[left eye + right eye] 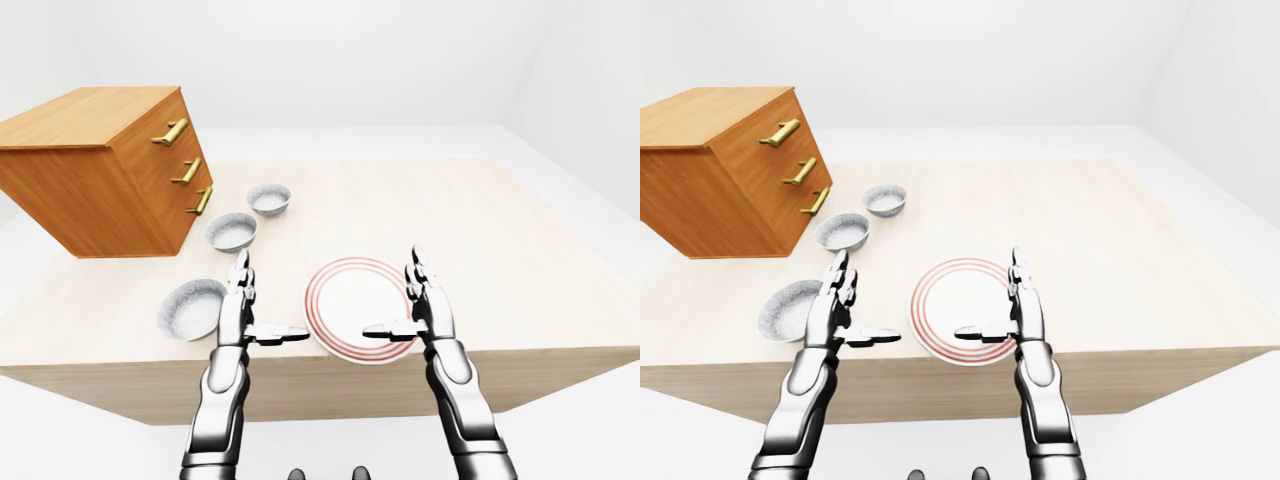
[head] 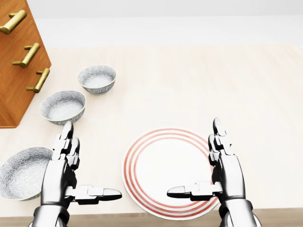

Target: Put the bowl in the middle on the plate.

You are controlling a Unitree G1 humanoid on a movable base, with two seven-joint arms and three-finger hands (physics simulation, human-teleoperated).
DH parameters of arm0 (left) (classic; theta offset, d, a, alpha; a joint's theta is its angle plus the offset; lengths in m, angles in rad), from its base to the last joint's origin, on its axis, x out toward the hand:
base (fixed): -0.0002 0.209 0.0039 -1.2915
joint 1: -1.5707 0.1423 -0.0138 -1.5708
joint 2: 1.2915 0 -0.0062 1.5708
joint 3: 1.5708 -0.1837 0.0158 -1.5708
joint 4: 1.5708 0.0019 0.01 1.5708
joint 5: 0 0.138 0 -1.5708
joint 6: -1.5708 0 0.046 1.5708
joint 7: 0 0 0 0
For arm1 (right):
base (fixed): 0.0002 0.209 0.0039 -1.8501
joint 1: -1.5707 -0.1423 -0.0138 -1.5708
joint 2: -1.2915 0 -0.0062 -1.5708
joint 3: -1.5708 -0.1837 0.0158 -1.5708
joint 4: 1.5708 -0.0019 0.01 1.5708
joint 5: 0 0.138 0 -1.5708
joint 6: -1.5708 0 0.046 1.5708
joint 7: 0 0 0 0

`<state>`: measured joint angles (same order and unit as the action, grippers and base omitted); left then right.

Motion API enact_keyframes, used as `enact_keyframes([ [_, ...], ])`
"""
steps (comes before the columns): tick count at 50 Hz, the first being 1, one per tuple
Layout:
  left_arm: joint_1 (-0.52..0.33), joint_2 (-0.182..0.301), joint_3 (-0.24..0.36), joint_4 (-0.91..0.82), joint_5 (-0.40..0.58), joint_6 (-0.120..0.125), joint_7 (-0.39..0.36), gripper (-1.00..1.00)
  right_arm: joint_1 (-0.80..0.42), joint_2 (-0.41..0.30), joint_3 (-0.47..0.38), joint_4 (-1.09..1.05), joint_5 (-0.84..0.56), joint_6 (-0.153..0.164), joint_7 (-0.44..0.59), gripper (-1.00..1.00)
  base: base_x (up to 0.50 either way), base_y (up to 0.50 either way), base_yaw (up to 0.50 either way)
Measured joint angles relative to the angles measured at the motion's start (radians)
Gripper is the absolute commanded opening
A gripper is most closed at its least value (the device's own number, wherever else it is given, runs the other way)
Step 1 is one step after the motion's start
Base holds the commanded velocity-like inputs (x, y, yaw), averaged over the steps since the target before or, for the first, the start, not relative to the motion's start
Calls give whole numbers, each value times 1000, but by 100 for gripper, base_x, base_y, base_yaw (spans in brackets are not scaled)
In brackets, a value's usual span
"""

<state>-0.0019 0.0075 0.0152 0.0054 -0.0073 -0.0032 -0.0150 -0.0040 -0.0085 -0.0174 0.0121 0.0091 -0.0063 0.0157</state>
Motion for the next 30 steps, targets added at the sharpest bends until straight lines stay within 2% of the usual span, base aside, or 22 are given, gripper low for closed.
enact_keyframes([
  [9,-1,7,13,3,-6,-1,-13,100,-4,-9,-15,18,4,-9,15,100,0,0,0],
  [19,-2,9,18,10,-8,-6,-17,100,10,-12,-16,4,-8,-2,23,100,0,0,0],
  [27,0,10,21,8,-9,-4,-19,100,27,-10,-12,-34,-21,19,24,100,0,0,0],
  [30,-2,11,22,10,-9,-4,-18,100,25,-11,-15,-53,-22,39,21,100,0,0,0],
])
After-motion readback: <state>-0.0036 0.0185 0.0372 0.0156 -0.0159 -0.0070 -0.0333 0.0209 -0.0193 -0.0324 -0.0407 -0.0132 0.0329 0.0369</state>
